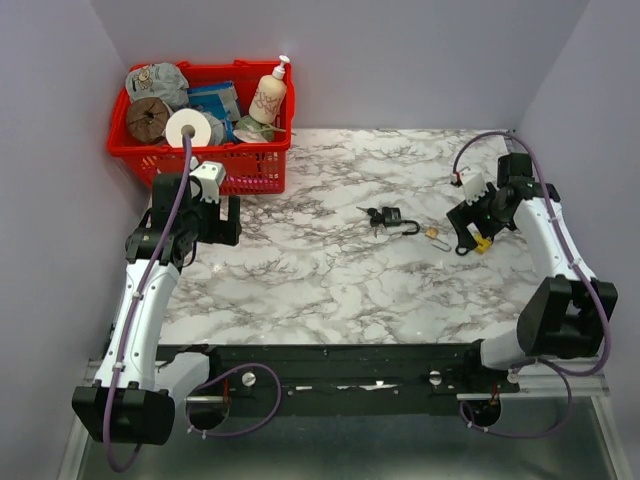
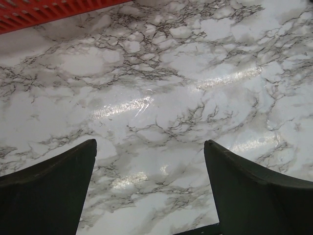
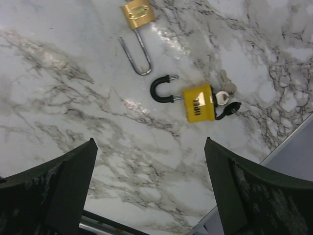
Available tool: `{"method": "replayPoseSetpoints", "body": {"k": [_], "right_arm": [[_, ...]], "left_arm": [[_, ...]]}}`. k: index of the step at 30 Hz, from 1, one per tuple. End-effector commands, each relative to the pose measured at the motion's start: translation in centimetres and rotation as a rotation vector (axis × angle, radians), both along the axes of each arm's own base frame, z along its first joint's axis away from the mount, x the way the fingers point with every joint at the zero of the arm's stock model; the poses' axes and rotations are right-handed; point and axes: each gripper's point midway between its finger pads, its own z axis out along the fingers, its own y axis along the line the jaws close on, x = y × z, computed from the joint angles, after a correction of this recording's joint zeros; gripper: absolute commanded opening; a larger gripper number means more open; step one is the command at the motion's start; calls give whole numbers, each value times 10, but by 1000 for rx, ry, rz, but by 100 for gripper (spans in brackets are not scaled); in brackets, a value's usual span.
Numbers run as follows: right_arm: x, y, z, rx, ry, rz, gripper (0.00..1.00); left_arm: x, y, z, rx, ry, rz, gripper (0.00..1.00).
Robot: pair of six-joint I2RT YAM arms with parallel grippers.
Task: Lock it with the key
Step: Pick up the lock from the center of the board.
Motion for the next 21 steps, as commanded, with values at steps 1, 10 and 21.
{"method": "replayPoseSetpoints", "body": {"k": [1,10,21], "right_arm": [[16,-33,-12,-80,61,28,100],[41,-64,-37,-137,122,29,97],[42,-85,-76,-148,175,46,92]], "left_arm": [[-1,-14,16,-49,-44,-76,99],[-4,-23,23,-74,-80,-128,99],[-1,-29,34,-105,-102,-141,99]]}}
